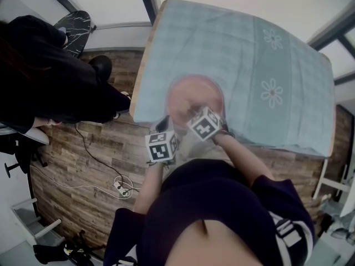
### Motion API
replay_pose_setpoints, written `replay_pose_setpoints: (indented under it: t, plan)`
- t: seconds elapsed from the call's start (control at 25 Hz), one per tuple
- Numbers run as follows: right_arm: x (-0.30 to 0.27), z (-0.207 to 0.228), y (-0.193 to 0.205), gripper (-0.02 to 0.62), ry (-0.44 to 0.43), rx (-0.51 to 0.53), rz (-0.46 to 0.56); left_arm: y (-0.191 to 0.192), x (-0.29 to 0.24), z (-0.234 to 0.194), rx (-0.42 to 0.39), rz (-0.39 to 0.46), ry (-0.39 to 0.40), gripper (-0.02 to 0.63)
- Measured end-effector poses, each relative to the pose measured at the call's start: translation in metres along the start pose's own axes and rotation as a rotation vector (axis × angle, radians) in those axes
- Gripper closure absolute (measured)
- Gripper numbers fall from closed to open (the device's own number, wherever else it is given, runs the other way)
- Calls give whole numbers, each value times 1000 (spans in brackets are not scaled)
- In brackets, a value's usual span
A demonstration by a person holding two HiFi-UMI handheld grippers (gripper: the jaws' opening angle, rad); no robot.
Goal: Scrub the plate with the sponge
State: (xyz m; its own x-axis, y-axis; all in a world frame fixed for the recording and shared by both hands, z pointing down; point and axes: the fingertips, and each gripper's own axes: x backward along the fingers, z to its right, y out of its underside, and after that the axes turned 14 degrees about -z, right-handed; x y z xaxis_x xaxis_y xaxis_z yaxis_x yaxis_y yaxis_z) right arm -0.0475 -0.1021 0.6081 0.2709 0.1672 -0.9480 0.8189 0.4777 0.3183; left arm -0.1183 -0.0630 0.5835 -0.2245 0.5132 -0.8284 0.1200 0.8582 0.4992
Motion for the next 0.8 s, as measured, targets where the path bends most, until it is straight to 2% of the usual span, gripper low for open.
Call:
replay_pose_setpoints:
  t: [0.32, 0.8]
  plan:
    - [6, 60, 13, 541, 90, -83, -22, -13, -12, 6, -13, -7, 22, 603]
    - [2, 116, 27, 541, 192, -84, -94, -30, -29, 14, -44, -31, 48, 603]
